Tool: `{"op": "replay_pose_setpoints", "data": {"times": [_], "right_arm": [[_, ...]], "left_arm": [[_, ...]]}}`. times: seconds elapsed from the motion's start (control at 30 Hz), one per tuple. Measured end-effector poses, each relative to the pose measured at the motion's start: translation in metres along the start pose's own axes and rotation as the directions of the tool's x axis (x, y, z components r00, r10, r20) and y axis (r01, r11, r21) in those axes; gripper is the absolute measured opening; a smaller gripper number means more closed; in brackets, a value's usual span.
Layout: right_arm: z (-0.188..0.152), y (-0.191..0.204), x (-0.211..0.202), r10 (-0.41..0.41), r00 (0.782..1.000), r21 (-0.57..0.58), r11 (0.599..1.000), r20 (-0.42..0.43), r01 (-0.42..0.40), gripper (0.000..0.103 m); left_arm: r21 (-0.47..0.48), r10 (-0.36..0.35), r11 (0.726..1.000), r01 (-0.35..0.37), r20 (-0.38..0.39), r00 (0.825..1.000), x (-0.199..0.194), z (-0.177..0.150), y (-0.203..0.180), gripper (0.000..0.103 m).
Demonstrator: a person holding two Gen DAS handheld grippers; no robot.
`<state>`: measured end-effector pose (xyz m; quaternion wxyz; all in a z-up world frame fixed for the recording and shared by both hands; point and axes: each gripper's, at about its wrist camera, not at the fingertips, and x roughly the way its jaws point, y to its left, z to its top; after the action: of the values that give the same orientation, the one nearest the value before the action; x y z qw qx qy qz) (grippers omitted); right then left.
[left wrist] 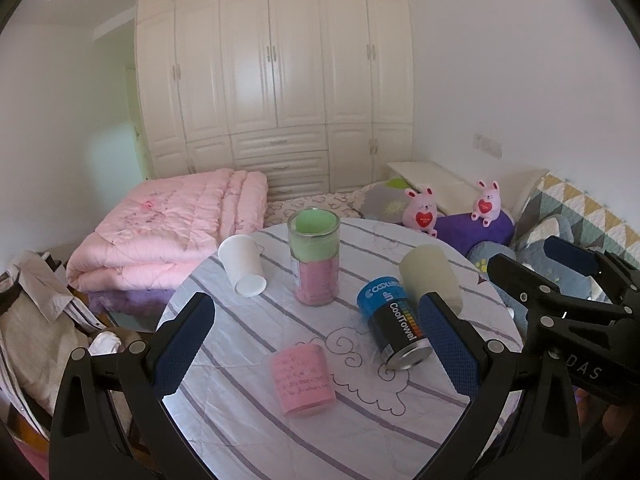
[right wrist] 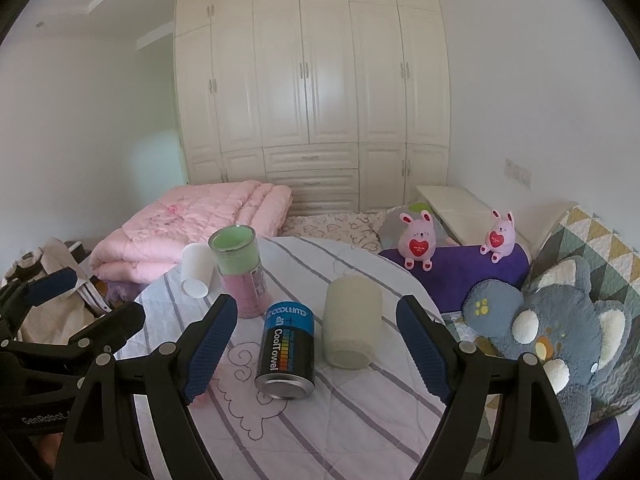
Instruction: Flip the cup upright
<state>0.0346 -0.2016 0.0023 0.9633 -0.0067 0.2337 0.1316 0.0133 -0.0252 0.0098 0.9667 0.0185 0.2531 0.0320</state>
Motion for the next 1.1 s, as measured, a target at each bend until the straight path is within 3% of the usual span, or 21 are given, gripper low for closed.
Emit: {"op": "replay_pose_setpoints", "data": {"times": [1.1], "right_arm": [[-0.004, 0.004, 0.014, -0.002, 0.999, -0.007, 1.000, -0.036, 0.002, 0.083]], "left_arm": [[-0.007, -0.008, 1.000, 0.008, -0.028, 1.000, 0.012, -0.006, 0.005, 0.103]]}}
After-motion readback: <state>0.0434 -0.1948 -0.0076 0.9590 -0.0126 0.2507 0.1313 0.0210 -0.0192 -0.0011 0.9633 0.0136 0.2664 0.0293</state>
